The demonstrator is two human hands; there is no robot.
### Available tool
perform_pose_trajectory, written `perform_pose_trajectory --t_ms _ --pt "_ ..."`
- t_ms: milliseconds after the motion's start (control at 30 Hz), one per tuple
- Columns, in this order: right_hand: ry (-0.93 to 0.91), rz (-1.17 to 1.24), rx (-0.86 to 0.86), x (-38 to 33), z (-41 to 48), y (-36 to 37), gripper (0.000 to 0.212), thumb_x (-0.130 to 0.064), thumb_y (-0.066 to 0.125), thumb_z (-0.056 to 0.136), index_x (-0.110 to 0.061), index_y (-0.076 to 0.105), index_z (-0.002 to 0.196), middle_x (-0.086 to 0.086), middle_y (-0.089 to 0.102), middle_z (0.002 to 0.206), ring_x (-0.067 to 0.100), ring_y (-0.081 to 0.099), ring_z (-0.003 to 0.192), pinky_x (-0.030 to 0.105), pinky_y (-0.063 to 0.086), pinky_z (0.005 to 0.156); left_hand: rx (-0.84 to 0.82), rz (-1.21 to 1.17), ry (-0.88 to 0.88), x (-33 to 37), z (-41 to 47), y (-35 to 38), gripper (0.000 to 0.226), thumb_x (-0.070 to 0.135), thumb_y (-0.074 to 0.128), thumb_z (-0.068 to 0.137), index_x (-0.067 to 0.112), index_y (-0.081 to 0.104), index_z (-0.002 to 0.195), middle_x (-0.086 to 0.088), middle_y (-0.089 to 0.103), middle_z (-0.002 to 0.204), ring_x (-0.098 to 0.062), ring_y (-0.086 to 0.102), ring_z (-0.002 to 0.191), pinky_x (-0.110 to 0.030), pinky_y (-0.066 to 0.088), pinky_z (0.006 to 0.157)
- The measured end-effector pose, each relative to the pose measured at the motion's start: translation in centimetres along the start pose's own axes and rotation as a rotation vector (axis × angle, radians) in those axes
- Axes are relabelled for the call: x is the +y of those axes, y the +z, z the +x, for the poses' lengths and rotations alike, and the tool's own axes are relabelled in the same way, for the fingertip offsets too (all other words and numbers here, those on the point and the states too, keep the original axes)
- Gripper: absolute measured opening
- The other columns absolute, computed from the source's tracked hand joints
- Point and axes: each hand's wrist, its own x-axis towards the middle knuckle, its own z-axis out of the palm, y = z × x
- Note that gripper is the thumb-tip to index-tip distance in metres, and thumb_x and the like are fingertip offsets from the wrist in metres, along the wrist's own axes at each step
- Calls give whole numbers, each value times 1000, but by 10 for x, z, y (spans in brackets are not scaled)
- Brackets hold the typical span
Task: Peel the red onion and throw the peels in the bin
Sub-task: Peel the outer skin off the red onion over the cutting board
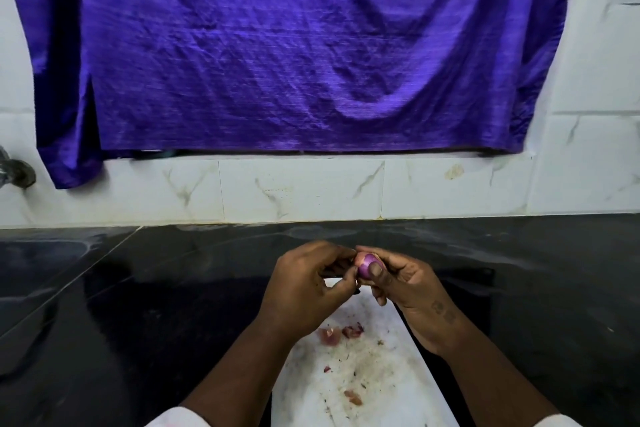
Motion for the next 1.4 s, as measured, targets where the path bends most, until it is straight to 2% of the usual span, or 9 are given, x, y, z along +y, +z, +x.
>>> perform_pose_trajectory --t_ms 267,400,467,567,733,867,933,1167,1400 --pt "2 -48 -22 -3 -1 -2 51 -52 75 83 -21 74 123 19 73 99 20 51 69 38 49 64 29 39 10 3 0 3 21 23 77 88 17 80 107 7 77 93 -2 72 80 -19 63 75" --pt "-11 -77 -28 -3 0 -1 42 -41 71 87 -14 74 119 10 73 92 16 51 63 66 53 78 72 113 40 5 0 7 21 28 70 90 15 80 103 5 78 91 -4 73 77 -27 64 71" --pt "-10 -60 -9 -3 0 -1 42 -39 73 85 -12 74 117 10 72 89 15 52 61 70 51 78 85 158 65 7 0 10 19 27 70 90 16 80 101 5 78 89 -6 72 76 -28 64 69" --pt "-14 -55 3 -3 0 -1 41 -37 74 84 -12 74 116 17 72 91 16 54 61 64 52 72 83 228 81 6 0 10 17 27 67 90 16 79 96 5 76 85 -9 70 72 -32 62 62" --pt "-7 -57 -32 -2 -3 0 40 -41 75 82 -17 76 114 22 72 92 18 55 63 35 48 58 135 210 -18 1 2 5 8 13 76 87 17 78 93 7 75 82 -5 67 70 -30 60 60" --pt "17 57 21 0 0 -1 47 -43 76 80 -17 74 119 23 71 98 21 54 69 33 48 62 85 53 -156 1 1 4 19 39 63 97 24 74 95 13 73 84 -4 70 75 -31 59 64" --pt "29 100 29 -1 0 -2 47 -42 74 82 -16 72 121 16 74 100 23 56 73 33 49 64 -18 68 -165 3 1 5 21 47 62 98 27 67 96 16 69 87 0 68 80 -19 55 64" --pt "21 119 -2 -2 0 0 58 -54 82 75 -12 71 114 13 75 101 22 58 71 33 50 64 -133 144 -144 5 -2 8 12 37 51 108 28 54 102 15 59 90 0 60 82 -11 38 59" --pt "8 52 14 -1 0 0 38 -30 77 84 -10 70 115 16 75 101 27 59 72 36 51 64 -152 171 -154 9 -2 6 4 31 55 106 27 56 107 22 54 87 18 58 82 -7 37 59"
